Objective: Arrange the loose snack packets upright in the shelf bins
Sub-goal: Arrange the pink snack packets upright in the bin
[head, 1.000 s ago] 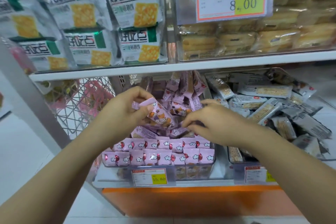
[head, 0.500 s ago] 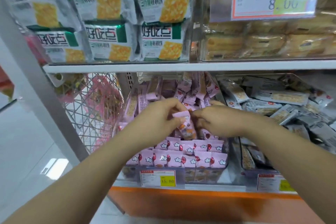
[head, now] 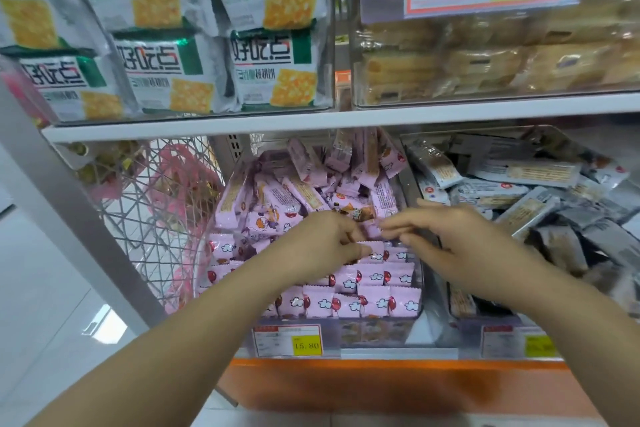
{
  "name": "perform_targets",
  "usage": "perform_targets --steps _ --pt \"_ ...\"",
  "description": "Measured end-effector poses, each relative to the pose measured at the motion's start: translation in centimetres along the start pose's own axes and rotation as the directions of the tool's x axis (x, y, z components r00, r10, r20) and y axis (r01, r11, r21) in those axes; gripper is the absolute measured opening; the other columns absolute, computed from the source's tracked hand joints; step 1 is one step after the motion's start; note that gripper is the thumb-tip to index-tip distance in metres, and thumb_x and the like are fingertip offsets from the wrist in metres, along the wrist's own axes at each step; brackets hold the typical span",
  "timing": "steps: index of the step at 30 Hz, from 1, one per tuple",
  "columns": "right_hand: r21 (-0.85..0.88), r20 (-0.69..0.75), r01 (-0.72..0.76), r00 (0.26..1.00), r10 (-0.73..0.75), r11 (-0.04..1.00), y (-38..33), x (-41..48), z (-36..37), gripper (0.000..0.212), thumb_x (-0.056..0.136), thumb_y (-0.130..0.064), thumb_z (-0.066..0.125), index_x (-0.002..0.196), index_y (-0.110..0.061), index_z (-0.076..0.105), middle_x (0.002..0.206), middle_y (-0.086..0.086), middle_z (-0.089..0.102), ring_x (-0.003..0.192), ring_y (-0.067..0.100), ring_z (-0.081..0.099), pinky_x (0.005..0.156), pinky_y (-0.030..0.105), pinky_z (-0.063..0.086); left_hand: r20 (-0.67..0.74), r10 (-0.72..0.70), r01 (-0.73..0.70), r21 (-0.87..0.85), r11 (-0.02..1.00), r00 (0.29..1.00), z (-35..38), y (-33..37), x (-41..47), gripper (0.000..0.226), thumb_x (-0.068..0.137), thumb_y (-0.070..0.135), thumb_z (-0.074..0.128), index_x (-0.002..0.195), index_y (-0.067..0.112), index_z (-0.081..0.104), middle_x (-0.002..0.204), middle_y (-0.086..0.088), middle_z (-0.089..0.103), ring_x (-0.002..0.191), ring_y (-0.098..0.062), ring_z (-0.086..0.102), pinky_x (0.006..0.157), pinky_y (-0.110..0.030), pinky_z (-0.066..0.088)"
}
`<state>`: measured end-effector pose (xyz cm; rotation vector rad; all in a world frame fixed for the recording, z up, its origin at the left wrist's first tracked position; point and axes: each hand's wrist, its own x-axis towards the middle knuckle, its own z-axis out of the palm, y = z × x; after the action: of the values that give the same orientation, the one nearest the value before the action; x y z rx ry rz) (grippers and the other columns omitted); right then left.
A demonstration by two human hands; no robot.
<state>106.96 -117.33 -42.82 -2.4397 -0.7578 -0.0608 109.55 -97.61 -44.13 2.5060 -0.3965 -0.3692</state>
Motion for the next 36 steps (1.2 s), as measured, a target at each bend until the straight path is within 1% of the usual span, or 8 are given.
perform_targets --steps 5,12,16,20,23,27,33,36 --pt "-0.027 -0.010 0.048 0.999 -0.048 0.998 0.2 -0.3 0.6 0.030 0.091 -0.009 0.058 0.116 -0.023 0.067 0.096 -0.033 0.051 0.087 -0.028 0.045 0.091 -0.001 0.024 0.089 0.055 -0.059 0.044 0.997 0.995 -1.5 0.6 -2.0 0.028 0.101 0.025 0.044 0.116 0.014 0.065 0.065 0.010 0.054 0.048 0.004 0.049 0.046 -0.007 0.031" --pt "-0.045 -0.001 -0.001 1.000 0.001 0.999 -0.8 0.0 0.5 0.029 0.092 -0.016 0.058 0.117 -0.030 0.064 0.096 -0.021 0.062 0.075 -0.012 0.053 0.073 -0.007 0.029 -0.309 0.160 -0.146 0.069 0.987 0.937 -3.0 -2.1 -6.5 0.026 0.095 0.015 0.055 0.115 0.027 0.067 0.096 0.023 0.062 0.090 0.002 0.062 0.078 -0.015 0.050" --pt "-0.098 0.004 -0.041 0.999 0.042 0.994 -2.5 1.2 0.3 0.029 0.093 -0.021 0.057 0.119 -0.031 0.063 0.088 -0.025 0.059 0.070 -0.011 0.054 0.062 0.008 0.041 -0.453 0.189 -0.092 0.227 0.969 0.871 -3.4 -4.3 -7.9 0.025 0.093 0.012 0.058 0.112 0.024 0.069 0.098 0.017 0.063 0.079 0.001 0.056 0.070 -0.004 0.037" --pt "-0.104 0.066 -0.069 0.995 0.076 0.992 -4.3 2.8 0.5 0.028 0.095 -0.016 0.054 0.121 -0.024 0.063 0.082 -0.024 0.055 0.061 -0.027 0.046 0.059 0.000 0.038 -0.527 0.196 -0.058 0.267 0.962 0.827 -3.6 -5.3 -8.5 0.024 0.091 0.011 0.061 0.110 0.022 0.071 0.102 0.008 0.068 0.090 -0.016 0.064 0.085 -0.027 0.044" --pt "-0.130 0.120 -0.004 0.993 0.020 0.991 -5.0 4.0 1.7 0.031 0.094 -0.015 0.054 0.122 -0.028 0.062 0.122 -0.012 0.056 0.101 -0.008 0.051 0.088 0.005 0.037 -0.519 0.132 0.016 0.271 0.962 0.844 -3.1 -6.2 -8.7 0.028 0.091 0.012 0.059 0.112 0.026 0.069 0.114 0.008 0.067 0.114 -0.017 0.057 0.112 -0.049 0.025" --pt "-0.116 0.216 -0.021 0.975 0.046 0.993 -5.3 5.4 3.7 0.032 0.096 -0.020 0.052 0.126 -0.030 0.059 0.149 -0.008 0.026 0.129 0.008 0.038 0.091 0.005 0.026 -0.503 0.132 0.007 0.265 0.964 0.854 -2.6 -7.4 -8.8 0.023 0.092 0.023 0.059 0.112 0.029 0.069 0.110 0.012 0.067 0.115 -0.014 0.056 0.114 -0.054 0.016" --pt "-0.018 -0.076 -0.051 0.996 0.050 0.999 -5.6 6.7 5.1 0.022 0.086 -0.020 0.068 0.107 -0.023 0.065 0.122 -0.006 0.052 0.094 0.003 0.055 0.092 0.025 0.046 -0.489 0.124 -0.004 0.239 0.971 0.864 -2.5 -8.3 -8.8 0.023 0.096 0.030 0.054 0.115 0.033 0.067 0.113 0.017 0.064 0.116 -0.009 0.053 0.114 -0.052 0.018" --pt "0.029 -0.277 -0.070 0.958 0.075 0.997 -6.0 6.3 4.7 0.024 0.082 -0.018 0.072 0.095 -0.030 0.056 0.095 -0.020 0.049 0.067 -0.004 0.052 0.067 0.007 0.040 -0.506 0.113 0.001 0.219 0.976 0.855 -2.5 -8.1 -8.9 0.025 0.096 0.033 0.053 0.118 0.036 0.064 0.118 0.019 0.061 0.119 -0.007 0.050 0.117 -0.048 0.012"
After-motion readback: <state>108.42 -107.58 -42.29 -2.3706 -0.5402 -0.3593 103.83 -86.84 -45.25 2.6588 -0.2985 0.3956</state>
